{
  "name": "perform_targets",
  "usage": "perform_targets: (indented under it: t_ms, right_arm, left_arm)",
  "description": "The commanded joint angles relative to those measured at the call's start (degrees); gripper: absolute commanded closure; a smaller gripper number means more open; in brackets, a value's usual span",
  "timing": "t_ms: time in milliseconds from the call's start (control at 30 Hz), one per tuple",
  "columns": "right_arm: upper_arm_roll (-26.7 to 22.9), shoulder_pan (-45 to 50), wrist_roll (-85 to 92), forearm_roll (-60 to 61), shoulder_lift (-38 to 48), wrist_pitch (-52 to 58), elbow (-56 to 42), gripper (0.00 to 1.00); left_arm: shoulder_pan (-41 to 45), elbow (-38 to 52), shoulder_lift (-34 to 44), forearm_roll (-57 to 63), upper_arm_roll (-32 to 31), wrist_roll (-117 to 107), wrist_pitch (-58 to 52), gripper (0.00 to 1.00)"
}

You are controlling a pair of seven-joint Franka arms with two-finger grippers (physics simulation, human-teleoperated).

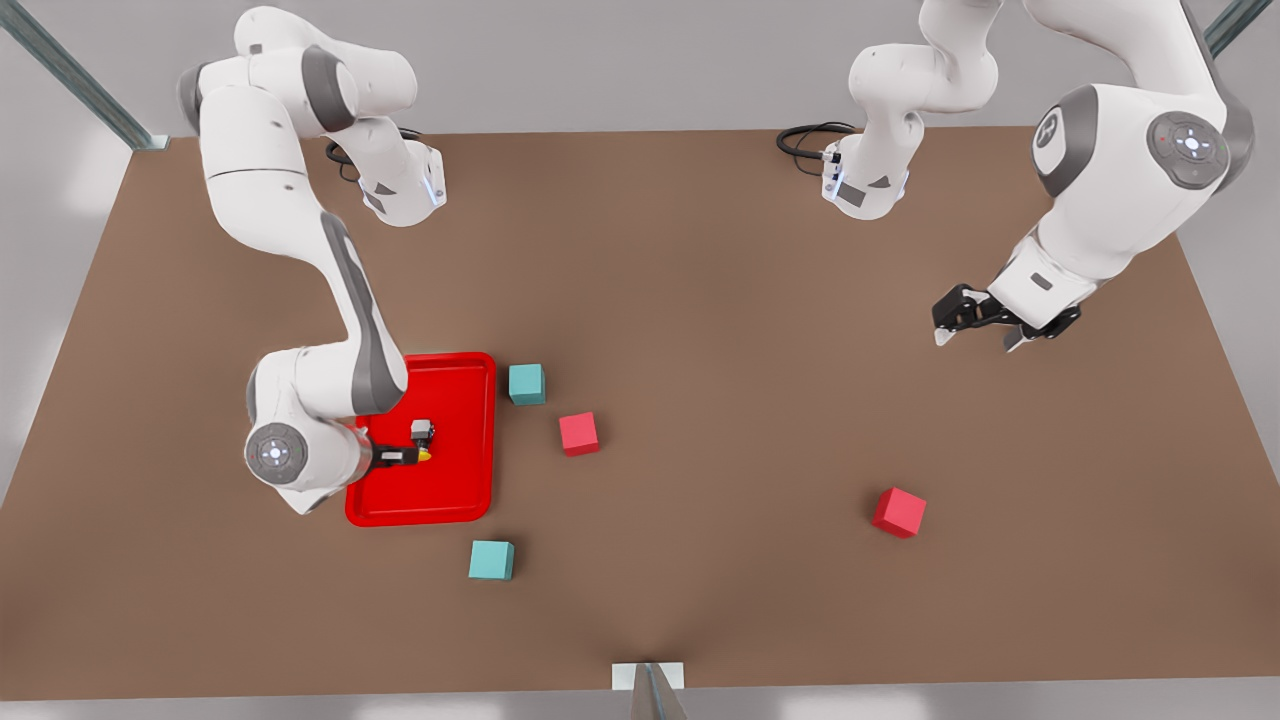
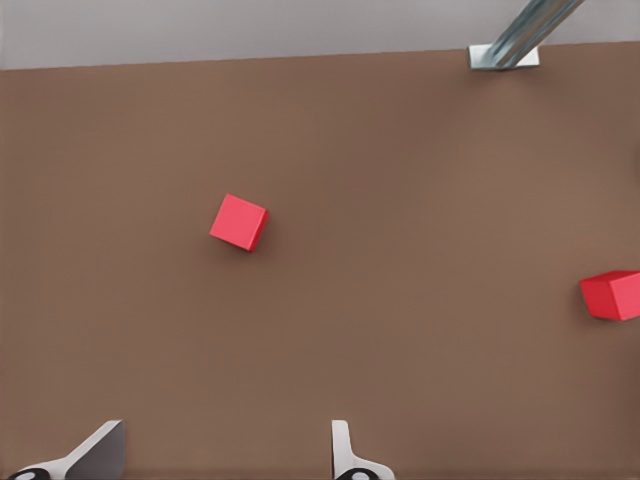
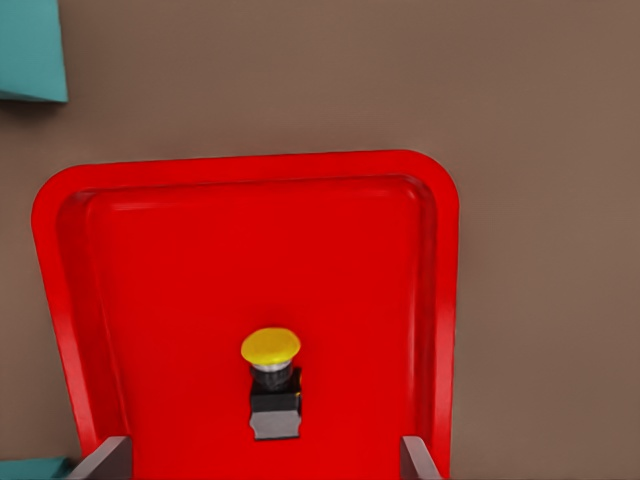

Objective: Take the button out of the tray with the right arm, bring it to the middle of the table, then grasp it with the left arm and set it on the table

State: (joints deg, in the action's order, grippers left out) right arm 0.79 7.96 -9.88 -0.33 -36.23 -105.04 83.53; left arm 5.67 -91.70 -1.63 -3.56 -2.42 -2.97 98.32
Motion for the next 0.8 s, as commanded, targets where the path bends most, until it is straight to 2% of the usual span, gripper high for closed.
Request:
perform_targets:
  t_ms: [0,200,367,433,500,600,667,767]
  right_arm:
    - [0.0,-0.3,-1.7,-0.1,-2.3,-4.6,0.1,0.0]
    - [0.0,-0.1,-0.9,0.3,-6.8,-10.5,0.3,0.0]
    - [0.0,-0.6,-1.0,0.7,-6.3,-10.3,0.9,0.0]
    - [0.1,-0.2,-2.0,0.8,-1.0,-11.1,7.6,0.0]
    - [0.8,0.0,-3.3,0.9,8.2,-23.4,22.9,0.0]
    - [1.8,0.4,-4.6,0.9,9.3,-25.0,24.7,0.0]
    - [1.9,0.8,-4.6,0.9,8.7,-34.0,27.4,0.0]
    - [1.9,-0.2,-4.8,0.9,5.9,-34.1,26.6,0.0]
  left_arm:
    - [0.0,0.0,0.0,0.0,-0.1,0.3,-0.2,0.0]
    - [0.8,-0.1,-1.7,0.0,0.1,0.2,-0.4,0.0]
    - [2.4,-0.1,-2.5,0.0,0.1,0.2,-0.8,0.0]
    - [2.9,-0.1,-2.5,0.0,0.1,0.2,-1.5,0.0]
    - [3.7,-0.3,-3.1,0.0,0.1,0.2,-1.5,0.0]
    - [4.0,-0.3,-3.3,0.0,0.1,0.2,-1.5,0.0]
    - [4.0,-0.3,-3.5,0.0,0.1,0.2,-1.5,0.0]
    - [4.0,-0.3,-3.6,0.0,0.1,0.2,-1.5,0.0]
